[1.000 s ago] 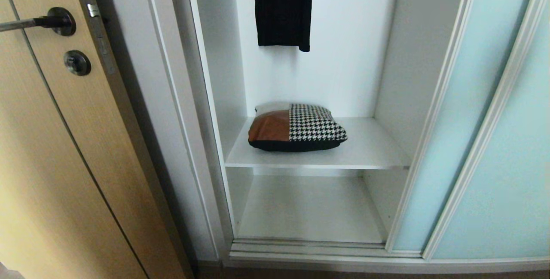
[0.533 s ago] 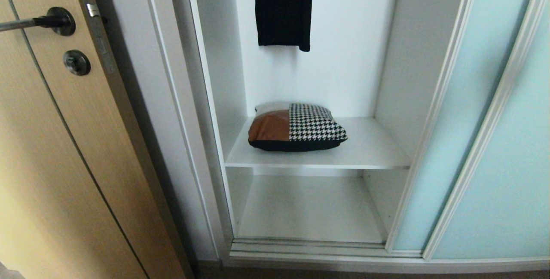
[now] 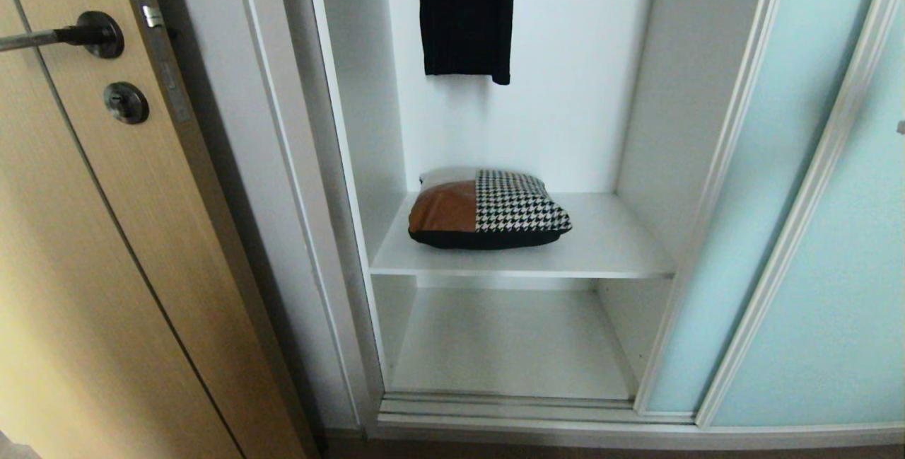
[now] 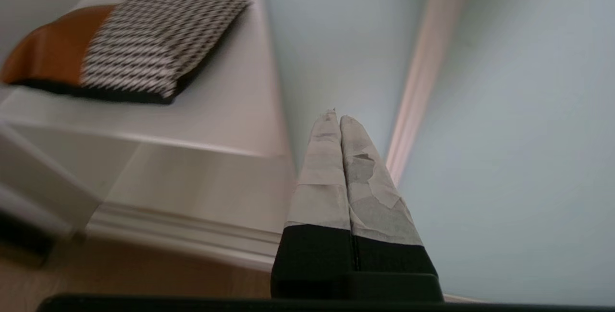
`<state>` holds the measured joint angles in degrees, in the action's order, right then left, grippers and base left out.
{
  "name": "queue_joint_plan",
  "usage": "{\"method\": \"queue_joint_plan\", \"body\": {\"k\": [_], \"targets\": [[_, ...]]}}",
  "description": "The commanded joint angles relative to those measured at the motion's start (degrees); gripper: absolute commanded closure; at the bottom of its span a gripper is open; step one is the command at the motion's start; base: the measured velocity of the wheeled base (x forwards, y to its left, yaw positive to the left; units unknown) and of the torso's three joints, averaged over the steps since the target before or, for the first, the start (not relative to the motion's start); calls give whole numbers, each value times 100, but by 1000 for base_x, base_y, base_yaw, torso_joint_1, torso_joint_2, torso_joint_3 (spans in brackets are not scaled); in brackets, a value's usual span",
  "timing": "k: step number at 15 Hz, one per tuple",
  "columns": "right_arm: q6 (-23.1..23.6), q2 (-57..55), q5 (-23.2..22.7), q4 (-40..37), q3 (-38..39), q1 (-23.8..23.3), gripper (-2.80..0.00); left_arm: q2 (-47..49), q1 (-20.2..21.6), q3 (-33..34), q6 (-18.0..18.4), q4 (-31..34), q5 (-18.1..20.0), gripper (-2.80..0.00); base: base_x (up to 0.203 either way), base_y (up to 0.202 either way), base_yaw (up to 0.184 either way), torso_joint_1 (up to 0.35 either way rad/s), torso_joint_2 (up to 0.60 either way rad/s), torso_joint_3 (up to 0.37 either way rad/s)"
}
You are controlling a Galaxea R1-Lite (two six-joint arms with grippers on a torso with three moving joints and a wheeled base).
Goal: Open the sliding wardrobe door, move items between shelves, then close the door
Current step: Close the door
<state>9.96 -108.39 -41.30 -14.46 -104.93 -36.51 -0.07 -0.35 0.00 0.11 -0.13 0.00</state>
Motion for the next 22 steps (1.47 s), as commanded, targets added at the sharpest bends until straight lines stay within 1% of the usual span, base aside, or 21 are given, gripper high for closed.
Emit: {"method": "queue_joint_plan", "body": {"k": [1, 3, 5, 6, 9, 11, 14, 22], "targets": [[-154, -319, 119, -3, -332, 3, 0, 7, 0, 9, -2, -4, 0, 0, 0, 0, 0, 0, 0, 0], [-298, -487, 154, 10, -559, -5, 0, 7, 0, 9, -1, -4, 0, 0, 0, 0, 0, 0, 0, 0], [-329, -613, 209, 254, -572, 4, 0, 7, 0, 9, -2, -4, 0, 0, 0, 0, 0, 0, 0, 0], [-418, -642, 254, 304, -572, 7, 0, 7, 0, 9, 5, -4, 0, 0, 0, 0, 0, 0, 0, 0], [-469, -727, 314, 347, -572, 110, 0, 7, 0, 9, -2, -4, 0, 0, 0, 0, 0, 0, 0, 0], [-513, -765, 491, 354, -572, 184, 0, 7, 0, 9, -2, -4, 0, 0, 0, 0, 0, 0, 0, 0], [-799, -836, 588, 519, -572, 232, 0, 7, 0, 9, 7, -4, 0, 0, 0, 0, 0, 0, 0, 0], [-926, -1147, 681, 1124, -572, 232, 0, 7, 0, 9, 0, -4, 0, 0, 0, 0, 0, 0, 0, 0]]}}
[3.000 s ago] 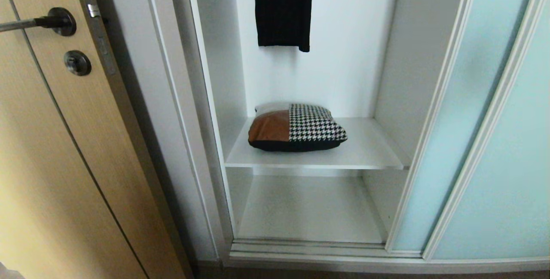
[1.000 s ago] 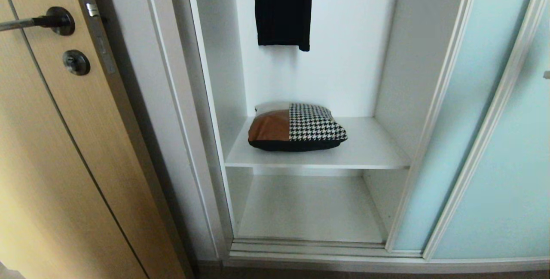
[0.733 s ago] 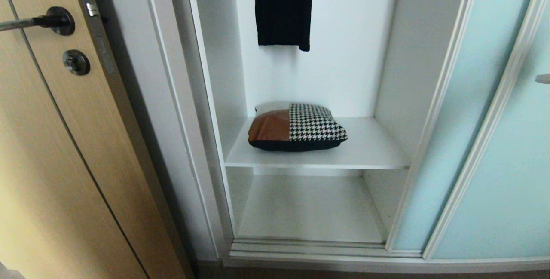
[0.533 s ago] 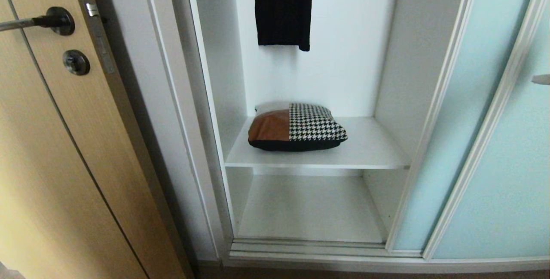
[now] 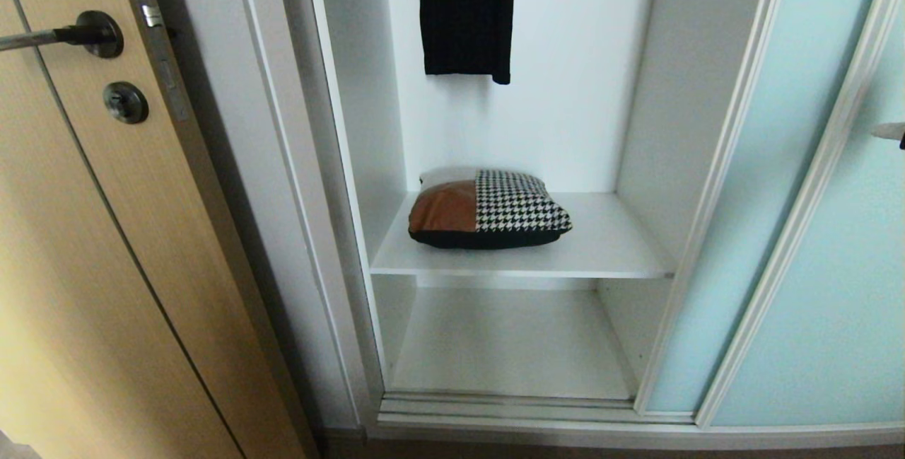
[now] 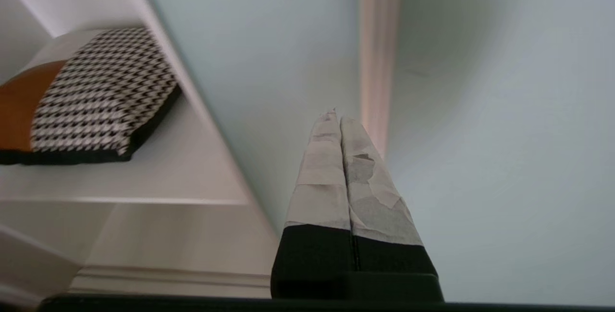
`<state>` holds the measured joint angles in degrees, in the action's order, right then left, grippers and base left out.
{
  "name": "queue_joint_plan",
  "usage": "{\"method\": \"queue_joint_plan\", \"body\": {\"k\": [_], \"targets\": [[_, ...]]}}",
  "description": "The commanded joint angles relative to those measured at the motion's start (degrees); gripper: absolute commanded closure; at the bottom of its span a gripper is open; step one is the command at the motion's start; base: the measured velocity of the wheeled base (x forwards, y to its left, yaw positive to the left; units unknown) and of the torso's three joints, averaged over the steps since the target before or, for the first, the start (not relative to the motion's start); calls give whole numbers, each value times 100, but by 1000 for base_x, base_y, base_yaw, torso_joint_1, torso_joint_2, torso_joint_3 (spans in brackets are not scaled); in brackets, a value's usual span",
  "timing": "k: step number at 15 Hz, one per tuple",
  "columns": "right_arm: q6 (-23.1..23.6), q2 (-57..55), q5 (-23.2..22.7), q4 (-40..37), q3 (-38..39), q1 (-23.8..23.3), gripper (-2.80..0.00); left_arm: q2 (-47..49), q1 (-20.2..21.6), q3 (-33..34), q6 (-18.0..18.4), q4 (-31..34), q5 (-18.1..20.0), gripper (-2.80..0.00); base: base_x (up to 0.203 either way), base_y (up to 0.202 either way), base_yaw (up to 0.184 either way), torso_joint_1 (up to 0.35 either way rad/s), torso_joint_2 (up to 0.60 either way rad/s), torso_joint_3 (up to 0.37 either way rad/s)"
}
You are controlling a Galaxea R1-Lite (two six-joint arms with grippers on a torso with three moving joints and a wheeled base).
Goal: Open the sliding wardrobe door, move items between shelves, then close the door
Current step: Close the door
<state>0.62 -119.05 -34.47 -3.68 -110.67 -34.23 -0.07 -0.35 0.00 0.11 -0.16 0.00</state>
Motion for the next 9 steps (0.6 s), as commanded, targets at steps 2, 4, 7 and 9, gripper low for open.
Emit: {"method": "queue_joint_plan", "body": {"k": [2, 4, 7, 9], "targets": [[14, -165, 45, 188, -8, 13, 0, 7, 0, 9, -2, -2, 0, 0, 0, 0, 0, 0, 0, 0], [5, -257, 87, 363, -4, 13, 0, 7, 0, 9, 6, -2, 0, 0, 0, 0, 0, 0, 0, 0], [-395, -346, 186, 704, -8, 47, 0, 7, 0, 9, -2, -2, 0, 0, 0, 0, 0, 0, 0, 0], [-471, -391, 255, 771, -8, 62, 0, 7, 0, 9, -2, -2, 0, 0, 0, 0, 0, 0, 0, 0]]}}
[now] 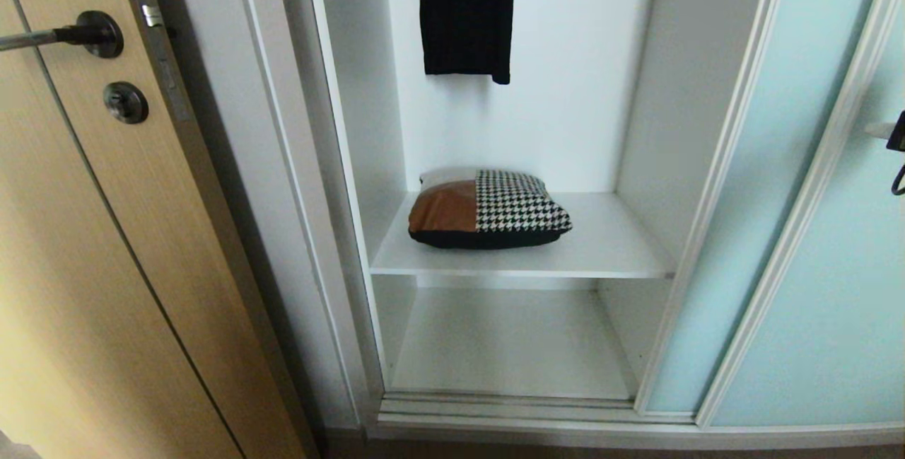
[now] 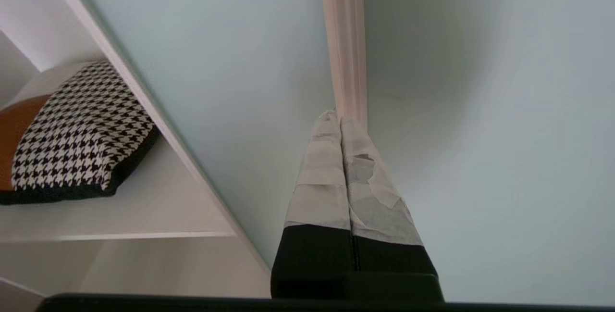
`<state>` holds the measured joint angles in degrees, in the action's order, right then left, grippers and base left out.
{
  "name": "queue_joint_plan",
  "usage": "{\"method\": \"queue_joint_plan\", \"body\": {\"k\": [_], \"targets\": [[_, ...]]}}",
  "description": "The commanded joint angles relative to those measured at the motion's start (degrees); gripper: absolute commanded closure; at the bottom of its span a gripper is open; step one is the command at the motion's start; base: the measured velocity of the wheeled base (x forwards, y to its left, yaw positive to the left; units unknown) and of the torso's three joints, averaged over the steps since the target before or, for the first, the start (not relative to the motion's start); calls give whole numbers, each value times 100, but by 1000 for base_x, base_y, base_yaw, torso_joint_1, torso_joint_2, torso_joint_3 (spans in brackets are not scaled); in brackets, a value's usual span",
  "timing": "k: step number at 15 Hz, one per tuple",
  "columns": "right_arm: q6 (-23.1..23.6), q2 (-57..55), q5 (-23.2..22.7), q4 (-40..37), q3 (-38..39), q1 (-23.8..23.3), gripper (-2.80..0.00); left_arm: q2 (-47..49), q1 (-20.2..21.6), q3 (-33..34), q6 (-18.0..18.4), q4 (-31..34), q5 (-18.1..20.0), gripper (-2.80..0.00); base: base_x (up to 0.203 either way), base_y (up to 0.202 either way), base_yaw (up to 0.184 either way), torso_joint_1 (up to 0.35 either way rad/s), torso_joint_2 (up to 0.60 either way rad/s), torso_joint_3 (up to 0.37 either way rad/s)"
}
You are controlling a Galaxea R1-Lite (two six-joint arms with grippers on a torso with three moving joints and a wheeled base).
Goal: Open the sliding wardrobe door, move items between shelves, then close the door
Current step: Close the door
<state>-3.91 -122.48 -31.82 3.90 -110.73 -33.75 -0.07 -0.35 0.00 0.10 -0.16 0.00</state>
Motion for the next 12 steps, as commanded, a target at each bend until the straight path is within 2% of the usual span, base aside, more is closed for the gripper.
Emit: {"method": "queue_joint_plan", "body": {"k": [1, 10, 12], "targets": [[-28, -75, -1, 38, -2, 41, 0, 7, 0, 9, -1, -2, 0, 0, 0, 0, 0, 0, 0, 0], [-37, -157, 98, 172, -2, 195, 0, 7, 0, 9, 0, -2, 0, 0, 0, 0, 0, 0, 0, 0], [-48, -189, 430, 293, 6, 336, 0, 7, 0, 9, 7, -2, -8, 0, 0, 0, 0, 0, 0, 0]]}}
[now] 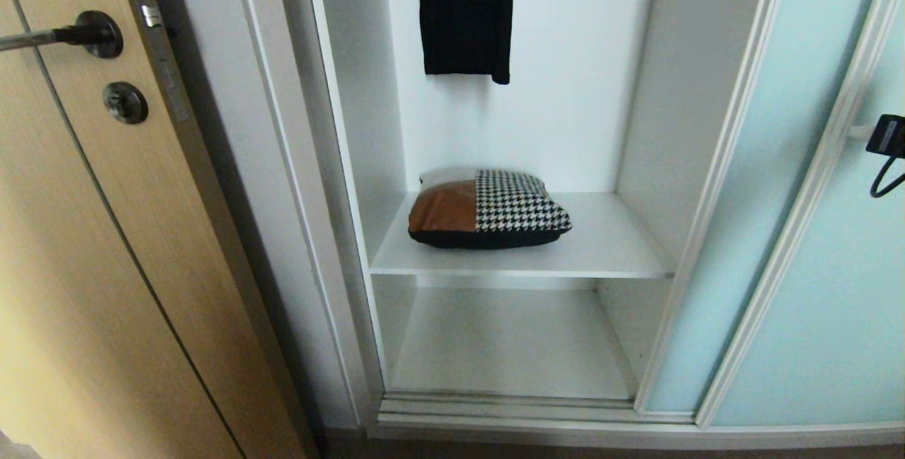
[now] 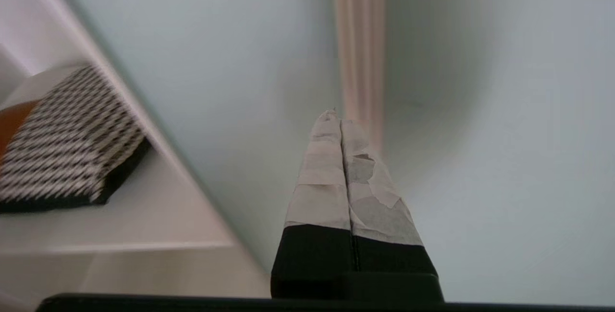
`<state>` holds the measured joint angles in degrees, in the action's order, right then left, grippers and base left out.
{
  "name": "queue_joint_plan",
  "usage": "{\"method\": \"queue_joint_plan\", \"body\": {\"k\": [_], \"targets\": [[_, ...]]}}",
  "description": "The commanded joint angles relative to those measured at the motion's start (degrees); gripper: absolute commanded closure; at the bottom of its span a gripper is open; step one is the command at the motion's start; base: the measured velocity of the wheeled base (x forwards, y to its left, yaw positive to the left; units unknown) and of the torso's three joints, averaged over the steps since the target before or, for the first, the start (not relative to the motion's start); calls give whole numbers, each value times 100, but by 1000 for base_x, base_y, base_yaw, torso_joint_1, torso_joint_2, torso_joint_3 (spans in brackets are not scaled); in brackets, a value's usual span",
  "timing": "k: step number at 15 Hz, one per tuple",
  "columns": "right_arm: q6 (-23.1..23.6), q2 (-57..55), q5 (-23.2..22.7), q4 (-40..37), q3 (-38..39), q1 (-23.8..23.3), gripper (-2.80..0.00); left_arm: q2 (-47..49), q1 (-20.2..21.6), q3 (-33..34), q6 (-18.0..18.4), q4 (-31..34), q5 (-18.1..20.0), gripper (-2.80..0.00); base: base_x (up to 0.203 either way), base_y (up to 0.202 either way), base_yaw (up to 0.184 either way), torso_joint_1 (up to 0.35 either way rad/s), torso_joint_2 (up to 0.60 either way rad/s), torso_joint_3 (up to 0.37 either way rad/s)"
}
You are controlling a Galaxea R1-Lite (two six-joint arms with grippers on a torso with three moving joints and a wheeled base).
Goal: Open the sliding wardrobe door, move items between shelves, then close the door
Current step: Close the door
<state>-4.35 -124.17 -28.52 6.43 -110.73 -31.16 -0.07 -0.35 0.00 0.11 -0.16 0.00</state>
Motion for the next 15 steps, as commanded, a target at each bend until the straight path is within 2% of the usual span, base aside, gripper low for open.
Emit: {"method": "queue_joint_plan", "body": {"k": [1, 8, 11, 15], "targets": [[-10, -37, 208, 129, 7, 145, 0, 7, 0, 9, -2, -2, 0, 0, 0, 0, 0, 0, 0, 0], [-196, 332, 201, 11, 165, 133, 0, 7, 0, 9, 7, -2, 0, 0, 0, 0, 0, 0, 0, 0], [-250, 429, 5, -12, 319, -115, 0, 7, 0, 9, 0, -2, 0, 0, 0, 0, 0, 0, 0, 0], [-191, 117, -19, 99, -49, -314, 0, 7, 0, 9, 6, -2, 0, 0, 0, 0, 0, 0, 0, 0]]}}
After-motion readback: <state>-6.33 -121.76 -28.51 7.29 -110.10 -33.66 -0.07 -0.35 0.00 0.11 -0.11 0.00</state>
